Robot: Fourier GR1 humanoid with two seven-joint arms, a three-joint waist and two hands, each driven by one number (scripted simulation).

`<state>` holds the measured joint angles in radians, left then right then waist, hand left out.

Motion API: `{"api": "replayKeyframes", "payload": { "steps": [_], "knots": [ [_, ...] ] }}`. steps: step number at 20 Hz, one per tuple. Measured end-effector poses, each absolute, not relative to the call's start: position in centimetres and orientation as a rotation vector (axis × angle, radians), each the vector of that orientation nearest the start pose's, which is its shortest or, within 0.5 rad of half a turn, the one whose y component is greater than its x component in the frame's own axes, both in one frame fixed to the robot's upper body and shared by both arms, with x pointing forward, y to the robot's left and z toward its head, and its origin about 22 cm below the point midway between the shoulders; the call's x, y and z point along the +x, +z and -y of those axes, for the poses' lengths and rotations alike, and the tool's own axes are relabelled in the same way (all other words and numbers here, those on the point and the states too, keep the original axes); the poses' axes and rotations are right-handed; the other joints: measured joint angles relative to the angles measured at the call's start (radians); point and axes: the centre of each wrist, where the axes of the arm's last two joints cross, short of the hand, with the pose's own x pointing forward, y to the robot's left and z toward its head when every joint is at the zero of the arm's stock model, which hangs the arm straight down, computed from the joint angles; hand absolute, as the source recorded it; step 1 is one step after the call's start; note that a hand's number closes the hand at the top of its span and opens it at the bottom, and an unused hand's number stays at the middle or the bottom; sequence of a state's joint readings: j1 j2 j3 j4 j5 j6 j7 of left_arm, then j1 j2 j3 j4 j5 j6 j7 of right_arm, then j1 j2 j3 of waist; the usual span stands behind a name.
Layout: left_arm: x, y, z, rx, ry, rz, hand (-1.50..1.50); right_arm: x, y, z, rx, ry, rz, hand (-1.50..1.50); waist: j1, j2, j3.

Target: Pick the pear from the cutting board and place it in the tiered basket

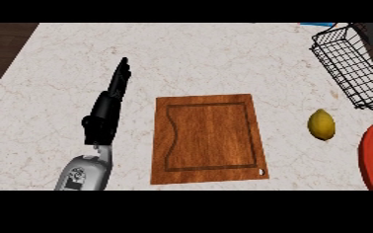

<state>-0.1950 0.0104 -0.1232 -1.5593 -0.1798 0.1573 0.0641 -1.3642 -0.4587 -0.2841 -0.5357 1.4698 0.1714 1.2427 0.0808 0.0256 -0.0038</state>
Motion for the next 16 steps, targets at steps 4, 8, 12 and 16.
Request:
{"api": "replayKeyframes", "payload": {
  "steps": [4, 8, 12, 16],
  "knots": [
    [28.1, 4.4, -18.0, 0.125, -0.174, 1.703, 0.0, 46.5, 31.9, 26.3, -1.65, 0.012, 0.399, 1.5, 0.006, 0.005, 0.002],
    [28.1, 4.2, -18.1, 0.129, -0.169, 1.701, 0.0, 46.5, 32.5, 27.5, -1.658, -0.022, 0.389, 1.5, 0.001, 0.005, 0.002],
    [28.2, 4.5, -18.0, 0.133, -0.167, 1.706, 0.0, 46.4, 32.1, 29.6, -1.676, -0.046, 0.349, 1.5, -0.004, 0.006, 0.003],
    [28.2, 4.0, -17.7, 0.132, -0.16, 1.7, 0.0, 46.3, 31.3, 31.1, -1.695, -0.048, 0.31, 1.5, -0.01, 0.006, 0.003]
  ]
}}
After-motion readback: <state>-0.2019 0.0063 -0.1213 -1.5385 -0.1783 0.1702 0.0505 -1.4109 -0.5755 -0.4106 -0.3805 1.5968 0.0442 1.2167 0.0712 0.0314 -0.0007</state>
